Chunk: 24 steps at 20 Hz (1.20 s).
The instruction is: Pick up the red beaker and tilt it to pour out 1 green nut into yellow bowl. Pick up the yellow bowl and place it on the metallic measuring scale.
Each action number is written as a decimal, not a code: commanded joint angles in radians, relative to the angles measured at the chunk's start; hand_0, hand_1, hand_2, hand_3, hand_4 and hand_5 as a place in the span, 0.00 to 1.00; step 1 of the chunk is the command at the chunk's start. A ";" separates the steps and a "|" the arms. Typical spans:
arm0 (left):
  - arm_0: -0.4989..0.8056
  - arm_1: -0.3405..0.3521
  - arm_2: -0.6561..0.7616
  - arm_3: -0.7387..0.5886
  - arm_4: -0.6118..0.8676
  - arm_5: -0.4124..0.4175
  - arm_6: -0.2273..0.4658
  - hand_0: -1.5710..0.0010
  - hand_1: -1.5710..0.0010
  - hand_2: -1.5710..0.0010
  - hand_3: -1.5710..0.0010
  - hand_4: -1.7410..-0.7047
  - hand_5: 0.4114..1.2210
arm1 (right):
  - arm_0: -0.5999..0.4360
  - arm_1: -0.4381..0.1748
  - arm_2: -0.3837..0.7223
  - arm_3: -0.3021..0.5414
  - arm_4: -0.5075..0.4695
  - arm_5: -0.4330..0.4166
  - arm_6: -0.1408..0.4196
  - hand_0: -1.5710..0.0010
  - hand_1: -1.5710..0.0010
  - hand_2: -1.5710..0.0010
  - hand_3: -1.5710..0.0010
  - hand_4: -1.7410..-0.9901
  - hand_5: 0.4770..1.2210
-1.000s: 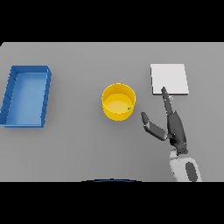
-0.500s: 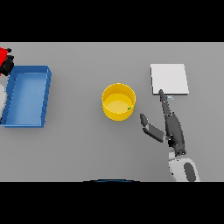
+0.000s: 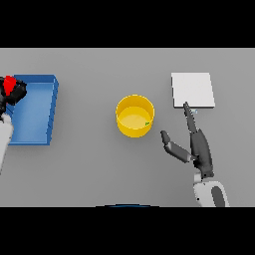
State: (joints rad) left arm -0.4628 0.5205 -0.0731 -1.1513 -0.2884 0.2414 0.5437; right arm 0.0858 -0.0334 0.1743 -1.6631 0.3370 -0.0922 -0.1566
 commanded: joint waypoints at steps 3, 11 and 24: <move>0.031 0.024 0.003 -0.045 0.014 -0.034 0.014 0.05 0.12 0.14 0.17 0.56 0.45 | 0.015 0.000 0.001 -0.010 -0.013 0.009 -0.018 1.00 1.00 1.00 1.00 0.97 0.21; 0.026 0.033 -0.053 -0.012 -0.006 -0.116 -0.004 0.80 0.83 0.83 0.84 0.89 0.30 | 0.014 0.007 -0.001 -0.006 -0.008 -0.003 -0.020 1.00 1.00 1.00 1.00 0.97 0.22; 0.030 0.022 -0.053 -0.012 -0.008 -0.085 -0.100 0.99 0.99 0.99 0.99 0.97 0.32 | -0.269 -0.265 0.145 0.058 0.242 0.240 0.111 1.00 1.00 1.00 1.00 0.79 0.26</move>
State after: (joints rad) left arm -0.4328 0.5430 -0.1264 -1.1631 -0.2964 0.1567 0.4438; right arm -0.1832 -0.2981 0.3195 -1.6057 0.5790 0.1472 -0.0466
